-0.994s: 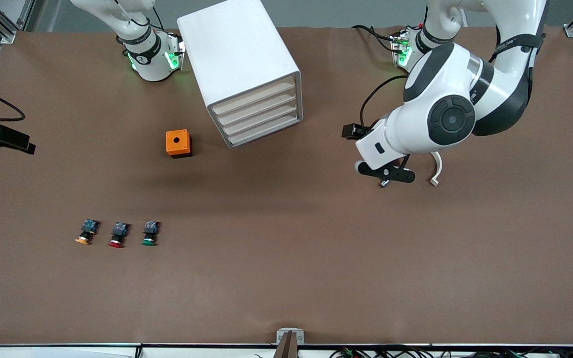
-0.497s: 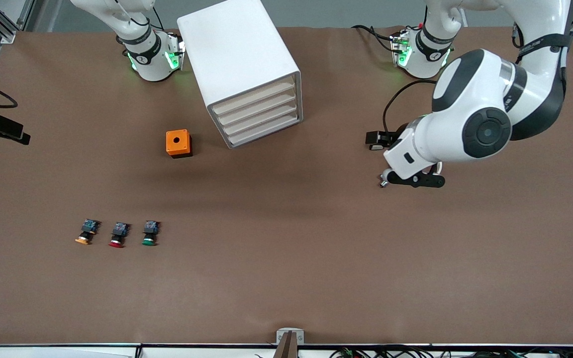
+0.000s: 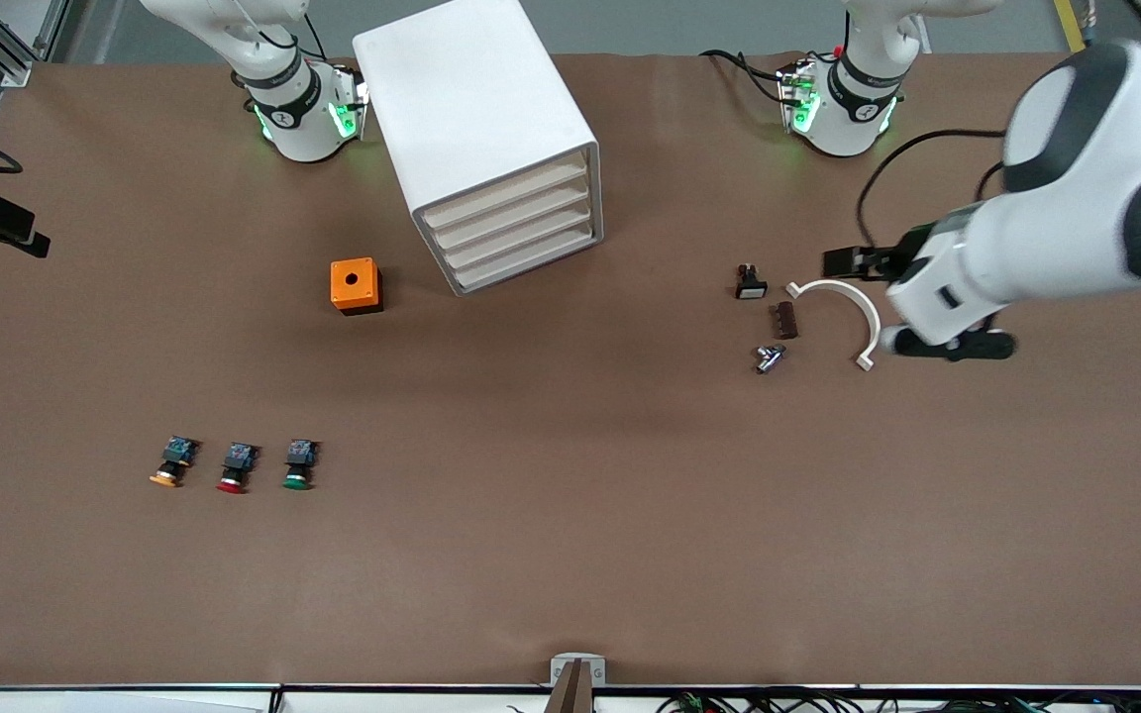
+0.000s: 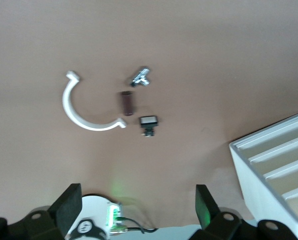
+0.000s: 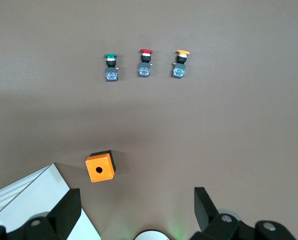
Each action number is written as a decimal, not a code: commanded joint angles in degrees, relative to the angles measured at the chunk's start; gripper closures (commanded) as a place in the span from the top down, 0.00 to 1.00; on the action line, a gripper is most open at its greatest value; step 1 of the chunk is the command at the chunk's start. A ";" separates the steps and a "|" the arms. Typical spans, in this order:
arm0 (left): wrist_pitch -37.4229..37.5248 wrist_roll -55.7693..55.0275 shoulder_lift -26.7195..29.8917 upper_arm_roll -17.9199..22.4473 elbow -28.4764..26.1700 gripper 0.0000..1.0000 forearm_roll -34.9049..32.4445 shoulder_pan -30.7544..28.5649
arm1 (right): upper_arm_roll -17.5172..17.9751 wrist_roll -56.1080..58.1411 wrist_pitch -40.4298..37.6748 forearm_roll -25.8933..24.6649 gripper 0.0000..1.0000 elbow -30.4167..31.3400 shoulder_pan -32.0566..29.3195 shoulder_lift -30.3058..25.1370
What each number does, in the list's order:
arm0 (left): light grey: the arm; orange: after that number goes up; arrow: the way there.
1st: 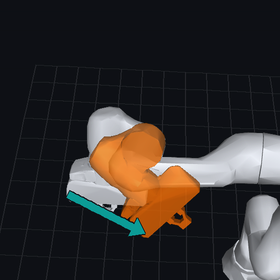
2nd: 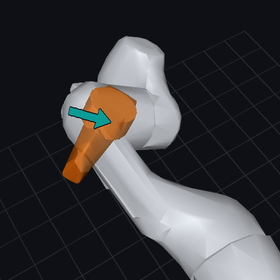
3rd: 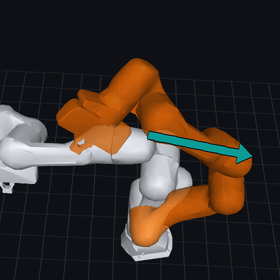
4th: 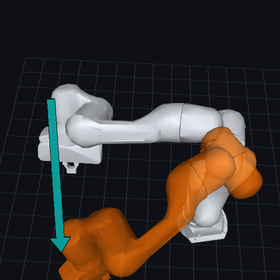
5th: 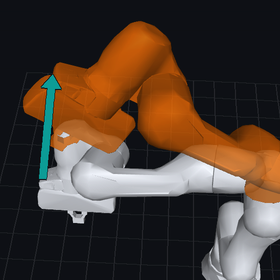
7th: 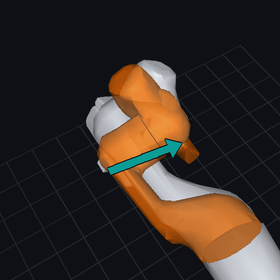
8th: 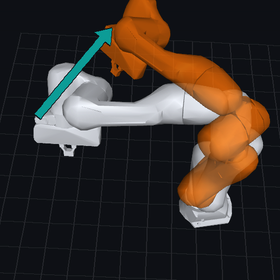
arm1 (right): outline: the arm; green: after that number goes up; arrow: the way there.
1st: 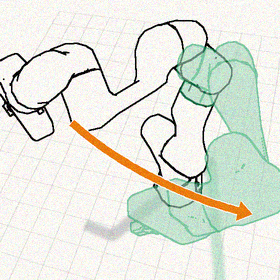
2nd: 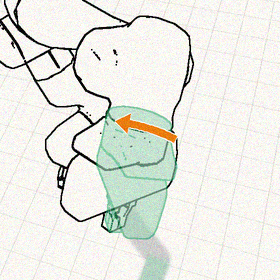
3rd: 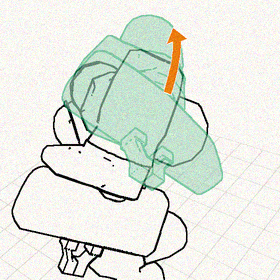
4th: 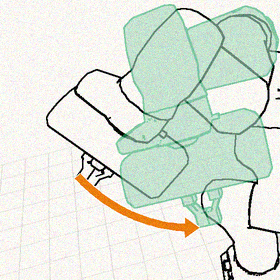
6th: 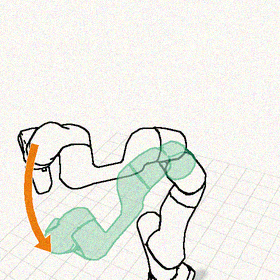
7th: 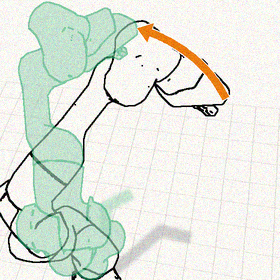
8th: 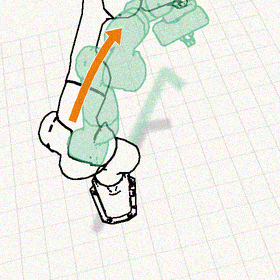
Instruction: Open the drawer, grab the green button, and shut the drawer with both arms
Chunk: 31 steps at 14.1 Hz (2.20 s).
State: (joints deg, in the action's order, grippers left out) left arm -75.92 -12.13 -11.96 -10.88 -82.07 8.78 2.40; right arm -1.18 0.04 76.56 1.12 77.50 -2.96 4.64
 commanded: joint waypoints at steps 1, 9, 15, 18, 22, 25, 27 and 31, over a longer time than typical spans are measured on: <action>-1.67 4.04 8.95 -0.37 -8.09 1.00 -3.58 -3.35 | 0.04 -3.36 1.74 1.17 1.00 6.78 -0.21 -5.07; -16.26 11.25 18.99 -0.37 -22.96 1.00 -3.68 -10.48 | -3.03 -5.22 6.75 1.17 1.00 15.58 4.53 -11.85; -24.62 11.17 18.20 7.87 -22.35 1.00 -4.03 -1.88 | -4.00 -4.52 7.02 1.08 1.00 15.67 4.72 -12.29; -27.08 10.90 17.15 8.06 -20.60 1.00 -4.03 -2.40 | -4.00 -4.26 6.85 1.08 1.00 15.67 4.72 -12.64; -27.08 9.94 16.09 8.06 -18.57 1.00 -4.03 -2.40 | -4.00 -4.26 6.85 1.08 1.00 15.58 4.72 -12.82; -26.91 9.85 16.09 8.15 -15.94 1.00 -4.03 -4.58 | -4.00 -4.26 6.76 1.08 1.00 15.58 4.72 -12.82; -27.00 9.85 16.09 8.24 -15.58 1.00 -4.03 -4.86 | -4.00 -4.26 6.50 1.08 1.00 15.67 4.63 -12.91; -27.00 4.95 16.00 8.24 -14.79 1.00 -4.12 -4.86 | -3.83 -4.17 6.32 1.08 1.00 15.67 3.93 -13.17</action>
State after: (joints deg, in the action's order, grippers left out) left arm -103.27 -4.08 4.72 -2.69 -98.42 5.78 -2.75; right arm -4.78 -4.17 82.66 1.62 91.45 1.24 -6.67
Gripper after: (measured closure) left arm 0.000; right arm 0.000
